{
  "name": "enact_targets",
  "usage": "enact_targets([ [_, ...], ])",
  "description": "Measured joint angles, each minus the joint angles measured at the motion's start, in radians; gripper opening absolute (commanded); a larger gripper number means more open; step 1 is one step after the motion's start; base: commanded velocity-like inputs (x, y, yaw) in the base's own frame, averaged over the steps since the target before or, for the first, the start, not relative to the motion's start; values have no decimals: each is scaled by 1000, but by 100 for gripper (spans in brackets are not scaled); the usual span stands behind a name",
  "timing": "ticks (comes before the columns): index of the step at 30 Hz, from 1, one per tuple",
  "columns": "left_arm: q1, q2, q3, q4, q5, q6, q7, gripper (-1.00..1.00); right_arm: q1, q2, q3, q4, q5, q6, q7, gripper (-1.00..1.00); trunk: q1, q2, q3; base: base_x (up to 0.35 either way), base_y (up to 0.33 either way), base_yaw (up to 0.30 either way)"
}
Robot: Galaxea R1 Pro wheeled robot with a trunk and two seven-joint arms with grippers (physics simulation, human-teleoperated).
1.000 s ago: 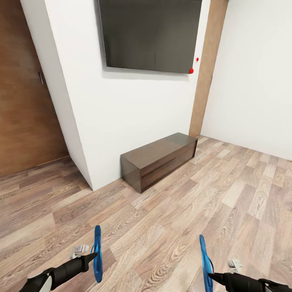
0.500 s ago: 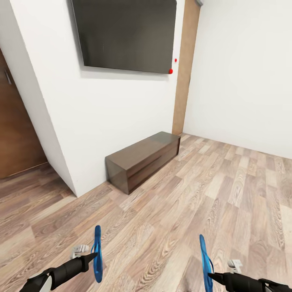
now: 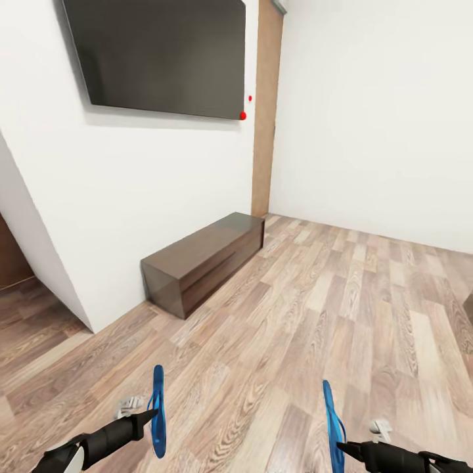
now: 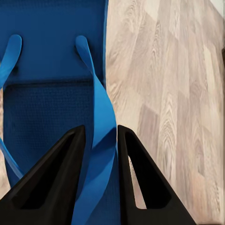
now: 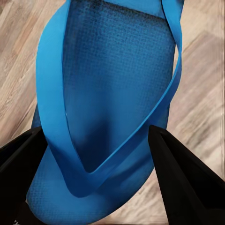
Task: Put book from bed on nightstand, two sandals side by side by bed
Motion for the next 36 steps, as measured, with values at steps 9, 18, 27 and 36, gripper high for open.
enact_targets([
  [9, 0, 0, 0, 0, 0, 0, 0, -100, 0, 3, 0, 0, 1, 0, 0, -100, 0, 0, 0, 0, 0, -285],
  [18, 0, 0, 0, 0, -1, 0, 0, -100, 0, 3, 1, 0, 2, 0, 0, -100, 0, 0, 0, 0, 0, -285],
  [27, 0, 0, 0, 0, 0, 0, 0, -100, 0, 3, 2, 0, 2, 0, 0, -100, 0, 0, 0, 0, 0, -285],
  [36, 0, 0, 0, 0, 0, 0, 0, -100, 0, 3, 2, 0, 2, 0, 0, -100, 0, 0, 0, 0, 0, -285],
])
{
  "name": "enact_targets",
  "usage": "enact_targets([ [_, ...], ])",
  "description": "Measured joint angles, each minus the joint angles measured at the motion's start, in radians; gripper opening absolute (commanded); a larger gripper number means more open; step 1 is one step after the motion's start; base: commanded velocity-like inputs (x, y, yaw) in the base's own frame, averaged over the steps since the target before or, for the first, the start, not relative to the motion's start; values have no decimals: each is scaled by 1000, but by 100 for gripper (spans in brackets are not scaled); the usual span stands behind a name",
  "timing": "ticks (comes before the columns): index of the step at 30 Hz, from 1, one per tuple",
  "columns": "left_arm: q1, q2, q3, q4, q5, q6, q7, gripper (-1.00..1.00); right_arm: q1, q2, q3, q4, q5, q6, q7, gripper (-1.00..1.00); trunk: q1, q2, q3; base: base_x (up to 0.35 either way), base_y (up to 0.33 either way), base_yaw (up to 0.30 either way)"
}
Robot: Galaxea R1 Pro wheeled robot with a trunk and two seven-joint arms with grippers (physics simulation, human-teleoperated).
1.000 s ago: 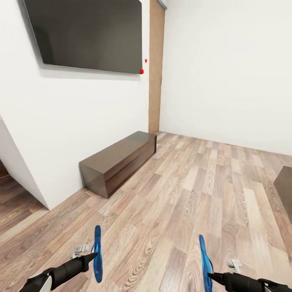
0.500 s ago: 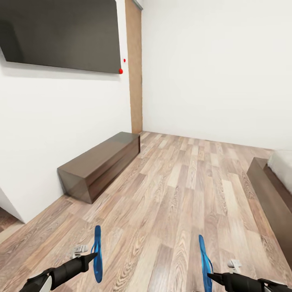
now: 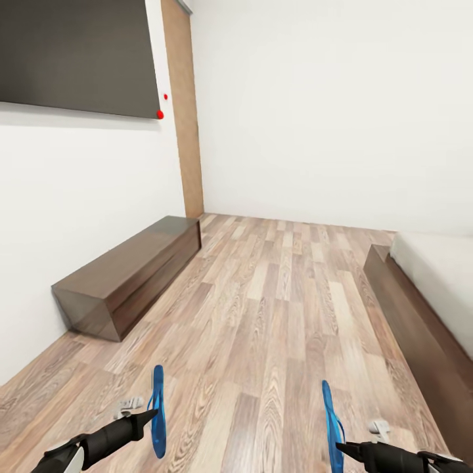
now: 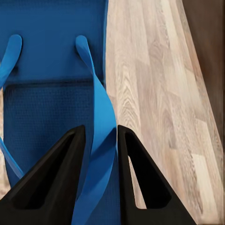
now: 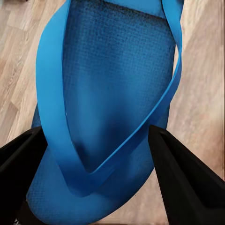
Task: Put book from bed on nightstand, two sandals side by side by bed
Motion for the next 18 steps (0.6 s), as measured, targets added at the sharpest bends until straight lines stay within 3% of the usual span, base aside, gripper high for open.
enact_targets([
  [18, 0, 0, 0, 0, 0, 0, 0, -100, 0, 0, 0, 0, 0, 0, 0, -100, 0, 0, 0, 0, 0, -285],
])
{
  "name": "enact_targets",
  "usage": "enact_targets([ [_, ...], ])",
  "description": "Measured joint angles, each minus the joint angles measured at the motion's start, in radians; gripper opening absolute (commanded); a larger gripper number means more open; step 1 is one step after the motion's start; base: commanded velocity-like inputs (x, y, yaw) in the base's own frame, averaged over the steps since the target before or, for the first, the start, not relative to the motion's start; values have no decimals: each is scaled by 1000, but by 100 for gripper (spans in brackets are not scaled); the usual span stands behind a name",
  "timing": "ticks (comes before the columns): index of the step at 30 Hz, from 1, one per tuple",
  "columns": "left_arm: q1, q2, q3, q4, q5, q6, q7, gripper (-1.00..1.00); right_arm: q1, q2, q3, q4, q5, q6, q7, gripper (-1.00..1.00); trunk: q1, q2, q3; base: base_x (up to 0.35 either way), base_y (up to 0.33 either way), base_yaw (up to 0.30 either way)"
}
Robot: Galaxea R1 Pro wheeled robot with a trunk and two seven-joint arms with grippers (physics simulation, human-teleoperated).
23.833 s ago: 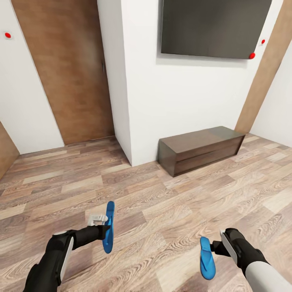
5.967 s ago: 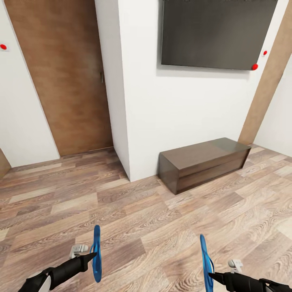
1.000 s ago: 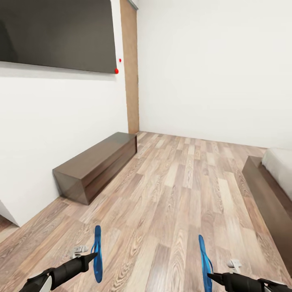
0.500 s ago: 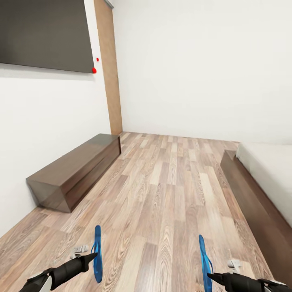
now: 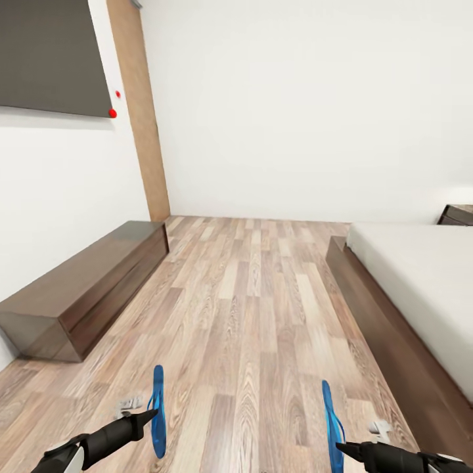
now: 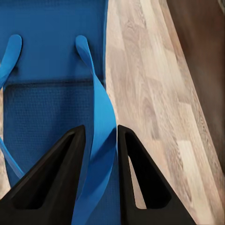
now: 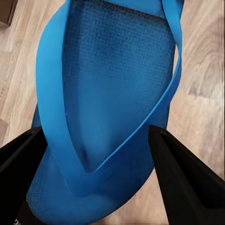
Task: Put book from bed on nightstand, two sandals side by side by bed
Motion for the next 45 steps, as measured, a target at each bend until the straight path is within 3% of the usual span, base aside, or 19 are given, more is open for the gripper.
enact_targets([
  [16, 0, 1, 1, 44, 1, -29, 3, -100, 0, 0, 0, 0, 0, 0, 0, -100, 0, 0, 0, -6, 0, -285],
  [45, 0, 1, 1, 47, 0, -35, 3, -100, 0, 0, 0, 0, 0, 0, 0, -100, 0, 0, 0, -37, 0, -285],
])
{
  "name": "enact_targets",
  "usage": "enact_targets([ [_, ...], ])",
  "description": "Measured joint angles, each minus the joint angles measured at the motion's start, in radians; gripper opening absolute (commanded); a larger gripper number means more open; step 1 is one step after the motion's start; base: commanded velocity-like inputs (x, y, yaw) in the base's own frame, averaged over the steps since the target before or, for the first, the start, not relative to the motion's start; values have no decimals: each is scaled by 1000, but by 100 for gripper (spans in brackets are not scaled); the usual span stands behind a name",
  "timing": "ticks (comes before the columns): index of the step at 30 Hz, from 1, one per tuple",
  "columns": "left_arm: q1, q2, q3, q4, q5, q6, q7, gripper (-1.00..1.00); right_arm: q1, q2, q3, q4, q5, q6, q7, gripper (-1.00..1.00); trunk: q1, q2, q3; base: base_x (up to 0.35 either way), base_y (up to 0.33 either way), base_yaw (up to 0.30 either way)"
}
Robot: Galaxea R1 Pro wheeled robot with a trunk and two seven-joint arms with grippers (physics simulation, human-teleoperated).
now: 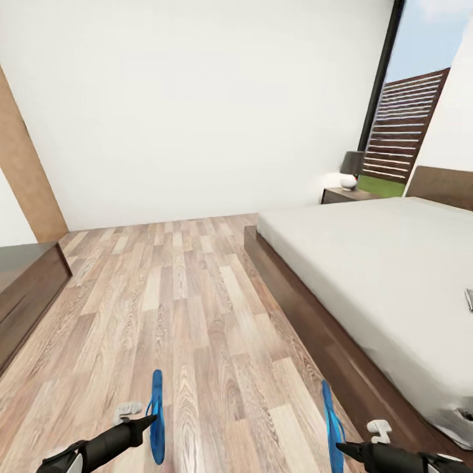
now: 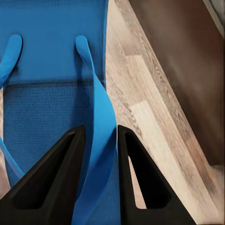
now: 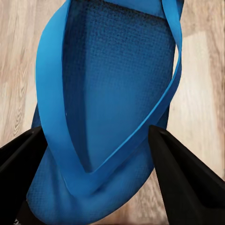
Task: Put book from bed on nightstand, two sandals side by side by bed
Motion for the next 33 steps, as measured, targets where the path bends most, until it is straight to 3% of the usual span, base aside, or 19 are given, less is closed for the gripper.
enact_targets([
  [27, 0, 0, 0, 0, 0, 0, 0, -100, 0, 1, 0, 0, 0, 0, 0, -100, 0, 0, 0, -38, 0, -285],
  [33, 0, 0, 0, 0, 0, 0, 0, -100, 0, 1, 1, 0, 0, 0, 0, -100, 1, 0, 0, -228, 0, -285],
])
